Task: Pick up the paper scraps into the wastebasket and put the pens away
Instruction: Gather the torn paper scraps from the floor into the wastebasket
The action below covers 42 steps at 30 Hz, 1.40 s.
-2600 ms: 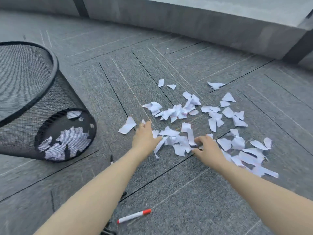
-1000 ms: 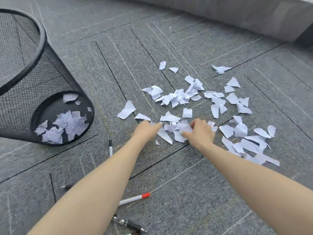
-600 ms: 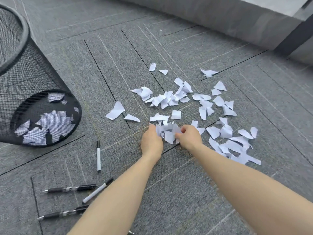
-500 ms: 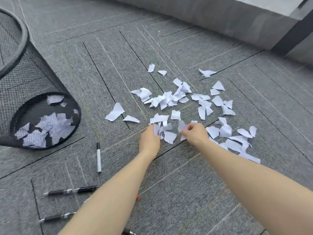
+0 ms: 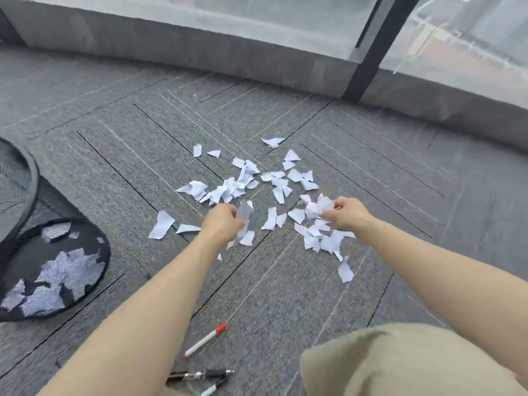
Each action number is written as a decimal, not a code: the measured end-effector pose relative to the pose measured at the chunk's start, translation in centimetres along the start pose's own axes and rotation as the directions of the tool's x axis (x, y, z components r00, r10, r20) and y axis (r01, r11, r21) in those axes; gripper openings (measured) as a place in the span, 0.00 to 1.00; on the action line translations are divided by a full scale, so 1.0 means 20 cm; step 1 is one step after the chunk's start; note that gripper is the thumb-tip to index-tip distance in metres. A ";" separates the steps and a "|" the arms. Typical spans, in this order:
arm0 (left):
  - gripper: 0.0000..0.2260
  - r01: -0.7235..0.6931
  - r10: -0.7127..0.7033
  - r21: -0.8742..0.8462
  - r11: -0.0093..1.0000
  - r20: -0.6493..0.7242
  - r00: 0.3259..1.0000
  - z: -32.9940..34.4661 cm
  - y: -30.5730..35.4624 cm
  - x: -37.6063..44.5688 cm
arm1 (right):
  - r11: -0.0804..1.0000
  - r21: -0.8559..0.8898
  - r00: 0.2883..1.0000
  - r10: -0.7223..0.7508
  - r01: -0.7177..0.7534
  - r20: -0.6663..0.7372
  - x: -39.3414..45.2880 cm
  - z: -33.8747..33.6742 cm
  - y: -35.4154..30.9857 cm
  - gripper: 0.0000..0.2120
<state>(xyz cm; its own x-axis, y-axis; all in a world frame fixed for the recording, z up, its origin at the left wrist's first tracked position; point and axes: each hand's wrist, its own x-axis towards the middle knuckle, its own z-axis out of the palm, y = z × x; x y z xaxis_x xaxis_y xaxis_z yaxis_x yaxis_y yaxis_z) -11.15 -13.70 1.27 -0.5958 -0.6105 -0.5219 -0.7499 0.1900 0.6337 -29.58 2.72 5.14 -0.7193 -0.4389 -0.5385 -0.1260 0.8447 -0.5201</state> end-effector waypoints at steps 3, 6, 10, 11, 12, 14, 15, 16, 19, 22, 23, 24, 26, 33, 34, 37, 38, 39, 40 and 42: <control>0.03 -0.043 0.043 0.001 0.999 0.027 0.999 0.06 0.11 -0.16 | 0.997 0.059 0.996 0.058 -0.054 -0.072 -0.14 -0.09 0.11 0.15; 0.03 -0.098 0.097 0.034 0.995 0.035 0.995 0.14 0.15 -0.17 | 0.994 0.056 0.992 0.097 -0.093 -0.083 -0.18 -0.09 0.25 0.20; 0.06 -0.134 0.123 0.137 0.982 0.088 0.988 0.29 0.17 -0.06 | 0.992 -0.026 0.991 0.121 -0.123 -0.052 -0.08 -0.05 0.48 0.23; 0.09 -0.140 0.120 0.178 0.974 0.121 0.985 0.32 0.16 -0.04 | 0.991 -0.059 0.992 0.121 -0.123 -0.044 -0.06 -0.04 0.54 0.23; 0.10 -0.145 0.113 0.220 0.965 0.151 0.982 0.34 0.16 -0.04 | 0.988 -0.083 0.991 0.129 -0.130 -0.020 -0.03 -0.03 0.60 0.22; 0.07 -0.153 0.099 0.286 0.946 0.193 0.976 0.36 0.13 -0.01 | 0.988 -0.084 0.989 0.138 -0.133 0.059 0.02 0.04 0.72 0.21; 0.06 -0.149 0.088 0.317 0.937 0.199 0.976 0.36 0.12 0.01 | 0.988 -0.073 0.986 0.143 -0.137 0.086 0.03 0.09 0.78 0.18; 0.05 -0.139 0.075 0.337 0.931 0.195 0.978 0.36 0.11 0.03 | 0.987 -0.056 0.985 0.153 -0.148 0.084 0.05 0.14 0.83 0.12; 0.05 -0.120 0.060 0.356 0.927 0.175 0.983 0.41 0.10 0.14 | 0.988 0.016 0.984 0.157 -0.156 -0.081 0.11 0.27 0.92 0.13; 0.07 -0.092 0.049 0.319 0.943 0.140 0.989 0.54 0.13 0.22 | 0.986 0.109 0.978 0.142 -0.126 -0.150 0.15 0.31 0.97 0.15; 0.09 -0.093 0.053 0.308 0.947 0.138 0.989 0.60 0.15 0.23 | 0.986 0.124 0.980 0.131 -0.113 -0.151 0.16 0.32 0.99 0.15; 0.09 -0.101 0.057 0.299 0.949 0.153 0.987 0.65 0.17 0.24 | 0.985 0.137 0.981 0.125 -0.105 -0.149 0.15 0.32 0.99 0.15; 0.05 -0.138 0.078 0.287 0.948 0.212 0.974 0.76 0.23 0.23 | 0.983 0.161 0.982 0.112 -0.087 -0.150 0.15 0.32 1.01 0.14; 0.06 -0.202 0.135 0.194 0.960 0.308 0.942 1.05 0.37 0.28 | 0.988 0.155 0.990 0.040 -0.018 -0.135 0.18 0.28 1.04 0.14; 0.05 -0.193 0.132 0.199 0.961 0.284 0.950 1.09 0.37 0.29 | 0.991 0.133 0.991 0.024 -0.006 -0.134 0.20 0.28 1.05 0.14; 0.02 -0.158 0.120 0.222 0.962 0.174 0.977 1.16 0.39 0.33 | 0.999 0.026 0.995 -0.020 0.022 -0.097 0.23 0.27 1.08 0.05; 0.02 -0.145 0.117 0.223 0.964 0.133 0.984 1.17 0.40 0.34 | 1.000 0.003 0.996 -0.031 0.031 -0.082 0.24 0.26 1.10 0.04; 0.03 -0.140 0.122 0.239 0.961 0.088 0.989 1.18 0.40 0.35 | 0.999 0.004 0.997 -0.039 0.040 -0.071 0.25 0.25 1.10 0.05; 0.04 -0.140 0.135 0.271 0.952 0.037 0.990 1.19 0.40 0.36 | 0.998 0.040 0.997 -0.044 0.047 -0.067 0.26 0.23 1.10 0.05; 0.05 -0.119 0.146 0.330 0.936 -0.058 0.988 1.22 0.40 0.37 | 0.983 0.176 0.997 -0.038 0.050 -0.071 0.29 0.17 1.08 0.06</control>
<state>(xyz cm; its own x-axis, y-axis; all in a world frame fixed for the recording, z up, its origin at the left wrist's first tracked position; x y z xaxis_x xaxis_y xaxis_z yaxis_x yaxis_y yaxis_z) -28.49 2.06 -11.41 -0.6814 -0.6195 -0.3897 -0.7259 0.5044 0.4675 -34.15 17.35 -11.48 -0.7605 -0.4476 -0.4704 -0.0393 0.7549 -0.6547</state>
